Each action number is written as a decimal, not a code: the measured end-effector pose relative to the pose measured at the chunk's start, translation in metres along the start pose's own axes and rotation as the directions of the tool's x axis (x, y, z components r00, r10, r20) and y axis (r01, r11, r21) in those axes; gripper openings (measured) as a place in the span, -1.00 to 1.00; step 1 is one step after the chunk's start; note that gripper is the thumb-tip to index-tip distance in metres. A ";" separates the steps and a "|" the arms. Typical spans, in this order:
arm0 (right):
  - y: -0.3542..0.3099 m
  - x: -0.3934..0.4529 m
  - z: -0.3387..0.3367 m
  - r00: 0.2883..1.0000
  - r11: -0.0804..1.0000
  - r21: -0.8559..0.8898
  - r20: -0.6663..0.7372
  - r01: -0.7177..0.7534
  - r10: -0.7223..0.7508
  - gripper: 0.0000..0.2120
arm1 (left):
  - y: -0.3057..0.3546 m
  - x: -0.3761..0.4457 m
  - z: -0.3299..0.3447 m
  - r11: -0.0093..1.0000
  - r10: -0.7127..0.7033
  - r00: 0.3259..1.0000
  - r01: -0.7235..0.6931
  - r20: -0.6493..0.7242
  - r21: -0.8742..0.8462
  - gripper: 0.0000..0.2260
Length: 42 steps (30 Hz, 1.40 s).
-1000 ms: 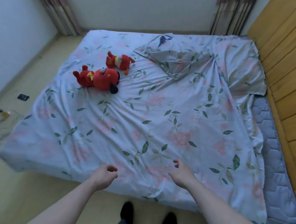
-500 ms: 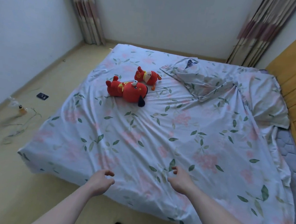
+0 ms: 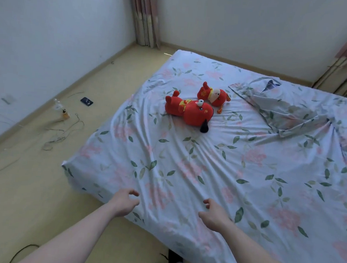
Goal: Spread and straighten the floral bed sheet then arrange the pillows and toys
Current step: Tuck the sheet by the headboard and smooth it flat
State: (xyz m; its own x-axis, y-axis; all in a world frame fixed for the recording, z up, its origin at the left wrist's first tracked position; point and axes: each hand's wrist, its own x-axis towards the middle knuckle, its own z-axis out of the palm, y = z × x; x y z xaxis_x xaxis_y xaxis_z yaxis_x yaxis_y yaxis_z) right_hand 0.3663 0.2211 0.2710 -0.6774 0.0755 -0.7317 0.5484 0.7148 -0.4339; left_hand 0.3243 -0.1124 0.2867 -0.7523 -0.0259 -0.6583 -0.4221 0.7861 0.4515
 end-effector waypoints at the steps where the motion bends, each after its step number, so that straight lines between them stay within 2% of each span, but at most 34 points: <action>1: -0.013 0.007 0.001 1.000 1.000 -0.017 0.009 0.007 -0.007 -0.42 | -0.004 0.001 -0.005 1.000 -0.028 1.000 0.028 0.001 -0.007 -0.68; 3: -0.047 0.024 0.014 0.999 0.999 -0.043 0.038 0.025 -0.023 -0.42 | -0.026 0.005 -0.023 0.996 -0.092 0.995 0.092 -0.023 -0.011 -0.68; 8: -0.141 0.050 0.046 0.984 0.988 -0.038 0.105 0.149 -0.145 -0.42 | -0.085 0.027 -0.077 0.983 -0.140 0.988 0.147 -0.068 0.110 -0.64; 12: -0.207 0.073 0.070 0.977 0.981 -0.037 0.097 0.193 -0.188 -0.43 | -0.134 0.069 -0.135 0.979 -0.174 0.980 0.183 -0.094 0.093 -0.67; 18: -0.281 0.126 0.120 0.996 0.996 0.011 0.028 0.088 -0.089 -0.43 | -0.206 0.170 -0.224 0.965 -0.180 0.983 0.185 -0.041 0.187 -0.65; 23: -0.336 0.165 0.194 0.996 0.983 0.165 -0.025 -0.075 0.080 -0.44 | -0.251 0.264 -0.305 0.944 -0.129 0.990 0.104 0.060 0.314 -0.64; 27: -0.369 0.176 0.232 0.987 0.956 0.260 -0.050 -0.135 0.153 -0.46 | -0.261 0.309 -0.344 0.921 -0.111 0.990 0.069 0.089 0.384 -0.63; 32: -0.397 0.207 0.274 0.980 0.942 0.290 -0.058 -0.167 0.192 -0.48 | -0.283 0.370 -0.348 0.917 -0.122 0.986 0.068 0.113 0.392 -0.57; 36: -0.398 0.253 0.301 0.970 0.938 0.286 -0.082 -0.196 0.228 -0.50 | -0.319 0.425 -0.329 0.878 -0.131 0.983 0.055 0.127 0.475 -0.54; 42: -0.381 0.324 0.367 0.956 0.940 0.251 -0.122 -0.231 0.267 -0.51 | -0.403 0.506 -0.292 0.846 -0.186 0.976 0.100 0.115 0.523 -0.41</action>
State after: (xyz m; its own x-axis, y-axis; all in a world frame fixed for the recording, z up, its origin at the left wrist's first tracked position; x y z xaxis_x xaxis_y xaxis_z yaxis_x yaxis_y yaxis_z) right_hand 0.1178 -0.2822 0.0061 -0.5607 0.3478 -0.7514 0.7950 0.4797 -0.3712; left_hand -0.0341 -0.6230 -0.0526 -0.5971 -0.1004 -0.7959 -0.1677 0.9858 0.0014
